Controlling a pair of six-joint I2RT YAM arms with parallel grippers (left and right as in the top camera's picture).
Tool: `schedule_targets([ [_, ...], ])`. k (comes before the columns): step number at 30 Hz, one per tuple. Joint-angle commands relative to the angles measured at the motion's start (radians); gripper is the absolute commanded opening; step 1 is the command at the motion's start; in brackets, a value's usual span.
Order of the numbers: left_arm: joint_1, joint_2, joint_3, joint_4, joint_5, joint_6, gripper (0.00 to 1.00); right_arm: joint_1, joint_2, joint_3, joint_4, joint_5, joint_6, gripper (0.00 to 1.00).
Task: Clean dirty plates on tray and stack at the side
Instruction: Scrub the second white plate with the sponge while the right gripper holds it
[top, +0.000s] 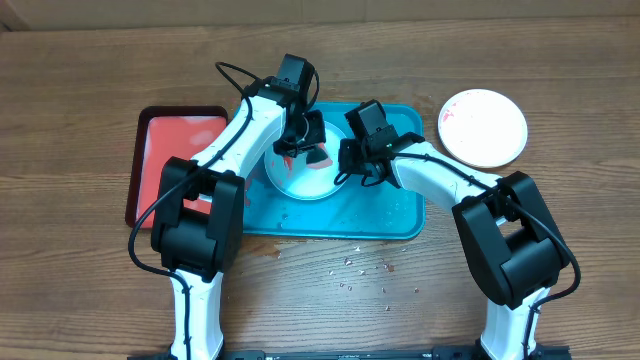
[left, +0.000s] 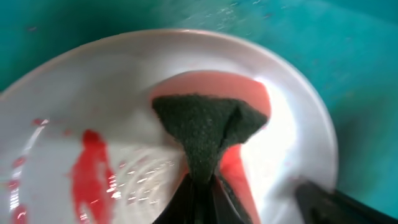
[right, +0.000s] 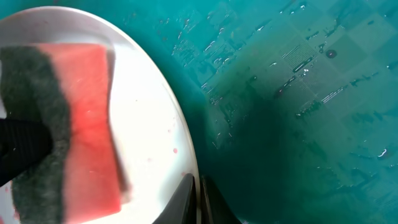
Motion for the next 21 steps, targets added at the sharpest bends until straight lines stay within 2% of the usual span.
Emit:
schedule_targets([
  [1,0.037,0.011,-0.005,-0.044,-0.106,0.006,0.04,-0.003,0.003,0.01,-0.006,0.019,-0.012,0.04],
  [7,0.101,0.01,-0.005,-0.125,-0.284,0.014,0.04,-0.003,0.003,0.01,-0.007,0.019,-0.012,0.04],
  [13,0.117,0.01,0.055,-0.176,-0.282,0.051,0.04,-0.003,0.003,0.01,-0.006,0.019,-0.012,0.04],
  [16,0.112,0.006,0.105,-0.192,-0.239,0.055,0.04,-0.003,0.003,0.01,-0.006,0.019,-0.012,0.04],
  [21,0.093,0.005,0.129,-0.159,0.028,0.106,0.04,-0.003,0.003,0.01,-0.002,0.019,-0.012,0.04],
])
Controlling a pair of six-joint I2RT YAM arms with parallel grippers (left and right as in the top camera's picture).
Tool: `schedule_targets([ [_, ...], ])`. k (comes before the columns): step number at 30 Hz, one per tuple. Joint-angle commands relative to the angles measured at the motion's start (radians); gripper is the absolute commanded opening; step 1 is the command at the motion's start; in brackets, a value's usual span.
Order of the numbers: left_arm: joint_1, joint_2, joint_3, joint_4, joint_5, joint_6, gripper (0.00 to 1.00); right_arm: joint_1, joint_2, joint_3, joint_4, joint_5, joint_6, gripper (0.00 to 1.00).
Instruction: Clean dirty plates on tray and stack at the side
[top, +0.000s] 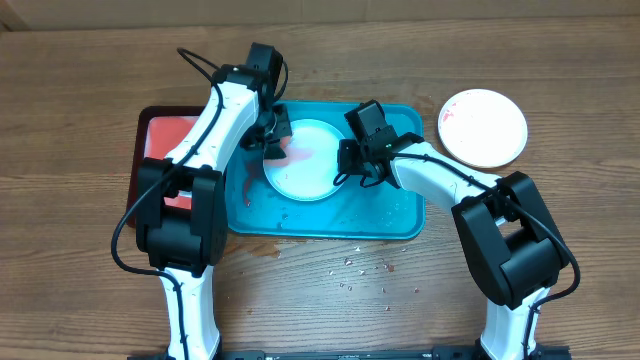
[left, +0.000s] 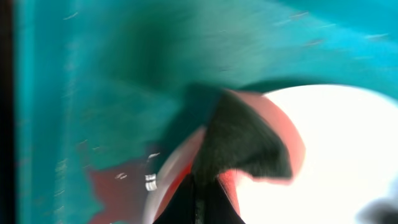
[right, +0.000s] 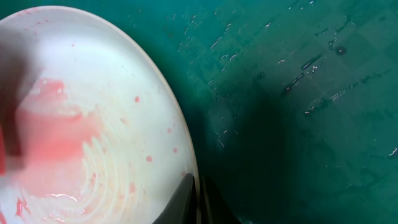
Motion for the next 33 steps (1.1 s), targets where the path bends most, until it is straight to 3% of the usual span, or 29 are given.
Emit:
schedule_targets([
  [1,-0.018,0.009,0.034,0.016,0.196,0.046,0.04,-0.005,0.003,0.009,0.0,0.029,-0.011,0.04],
  [12,-0.13,0.1,0.034,0.05,0.124,0.042,0.04,-0.005,0.003,0.009,0.006,0.028,-0.011,0.04],
  [20,-0.095,0.145,0.044,0.014,0.109,0.028,0.04,-0.005,0.003,0.009,-0.002,0.028,-0.011,0.04],
  [29,-0.039,0.143,0.122,-0.169,-0.31,0.027,0.04,-0.005,0.003,0.009,0.003,0.028,-0.011,0.04],
  [33,-0.037,0.143,0.187,-0.223,-0.359,0.014,0.04,-0.005,0.003,0.009,0.002,0.028,-0.011,0.04],
])
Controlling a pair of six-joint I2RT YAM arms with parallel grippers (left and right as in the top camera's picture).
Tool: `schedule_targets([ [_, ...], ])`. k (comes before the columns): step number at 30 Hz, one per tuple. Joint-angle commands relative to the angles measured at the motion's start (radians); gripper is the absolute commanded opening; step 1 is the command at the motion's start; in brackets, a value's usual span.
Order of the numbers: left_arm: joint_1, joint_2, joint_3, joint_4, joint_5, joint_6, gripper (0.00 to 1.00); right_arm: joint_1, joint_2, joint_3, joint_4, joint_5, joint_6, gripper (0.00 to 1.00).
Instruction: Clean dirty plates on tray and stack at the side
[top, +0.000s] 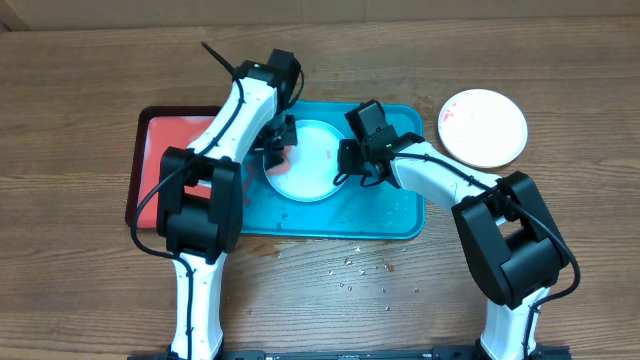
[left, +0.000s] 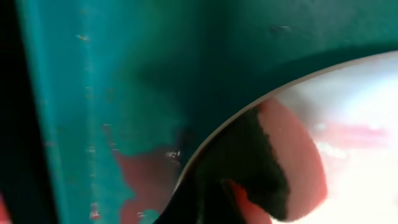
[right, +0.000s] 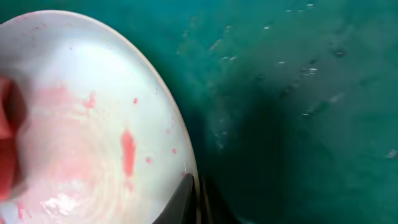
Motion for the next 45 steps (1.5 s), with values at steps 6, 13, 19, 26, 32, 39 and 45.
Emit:
schedule_targets([
  [6,0.016,0.013,0.231,-0.17,-0.182,-0.146,0.04,-0.004,0.003,0.009,0.002,0.029,-0.032,0.04],
  [13,0.104,-0.087,0.276,-0.192,-0.161,-0.18,0.04,-0.001,-0.029,0.061,-0.053,0.029,-0.083,0.04],
  [19,0.253,-0.092,0.229,-0.2,-0.013,-0.145,0.04,0.023,-0.093,0.123,-0.137,0.097,-0.19,0.04],
  [26,0.364,-0.092,0.035,-0.064,0.047,-0.104,0.04,0.101,-0.142,0.193,-0.211,0.366,-0.307,0.04],
  [32,0.407,-0.092,-0.044,-0.003,0.047,-0.105,0.04,0.192,-0.142,0.255,-0.251,0.631,-0.388,0.04],
  [39,0.44,-0.093,-0.036,-0.022,0.064,-0.097,0.68,0.317,-0.142,0.283,-0.236,1.038,-0.536,0.04],
  [45,0.469,-0.109,0.117,-0.105,0.221,-0.025,0.61,0.387,-0.142,0.283,-0.092,1.242,-0.839,0.04],
])
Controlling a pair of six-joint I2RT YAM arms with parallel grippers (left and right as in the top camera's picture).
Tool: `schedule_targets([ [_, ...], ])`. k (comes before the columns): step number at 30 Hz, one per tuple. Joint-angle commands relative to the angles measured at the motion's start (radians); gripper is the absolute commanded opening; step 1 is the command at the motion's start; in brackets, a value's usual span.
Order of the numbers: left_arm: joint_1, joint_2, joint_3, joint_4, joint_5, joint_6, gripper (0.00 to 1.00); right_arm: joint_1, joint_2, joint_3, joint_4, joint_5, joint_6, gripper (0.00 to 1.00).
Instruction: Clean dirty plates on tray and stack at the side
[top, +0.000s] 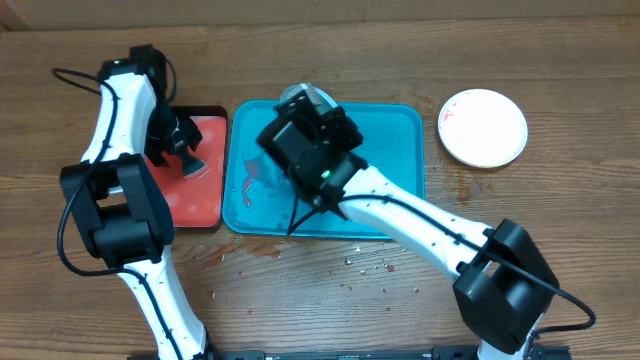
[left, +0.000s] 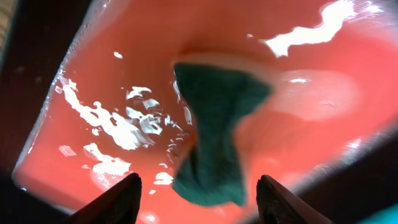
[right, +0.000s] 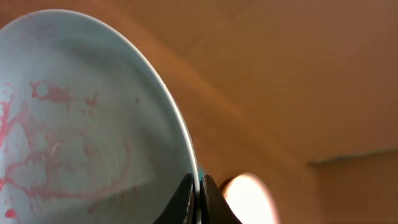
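Note:
The white plate (right: 81, 124), streaked with thin red smears, is tilted up in the air. My right gripper (right: 198, 199) is shut on its rim. From overhead only the plate's edge (top: 300, 97) peeks out behind the raised right arm, above the blue tray (top: 400, 200). My left gripper (left: 202, 208) stands open over the black-rimmed red tray (top: 195, 200). The green sponge (left: 214, 137) lies loose in the red liquid between its fingers (left: 118, 199). A second white plate (top: 483, 127) with faint red spots rests on the table at the right.
Red smears mark the blue tray's left part (top: 250, 180). Small crumbs (top: 365, 270) are scattered on the wooden table in front of the blue tray. The raised right arm (top: 400, 215) stretches across the blue tray.
My left gripper was shut on the sponge at the plate's left rim; it is now open over the red tray with the sponge let go. My right gripper has raised the plate off the blue tray.
The sponge, held in my left gripper, was first on the plate's middle, then at its left rim for two moments, while my right gripper pinched the plate's right rim. Now the sponge lies in the red tray and the plate is held up, tilted.

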Motion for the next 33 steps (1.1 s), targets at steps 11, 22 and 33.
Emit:
schedule_targets([
  [11,0.022,-0.095,0.319,-0.12,0.117,0.113,1.0,0.051,-0.039,0.037,0.332,0.366,-0.56,0.04],
  [22,0.022,-0.093,0.308,-0.114,0.117,0.113,1.0,0.049,-0.039,0.036,0.031,0.272,-0.396,0.04],
  [33,0.022,-0.093,0.308,-0.114,0.117,0.113,1.0,-0.051,-0.04,0.037,-0.044,0.077,-0.241,0.04],
])
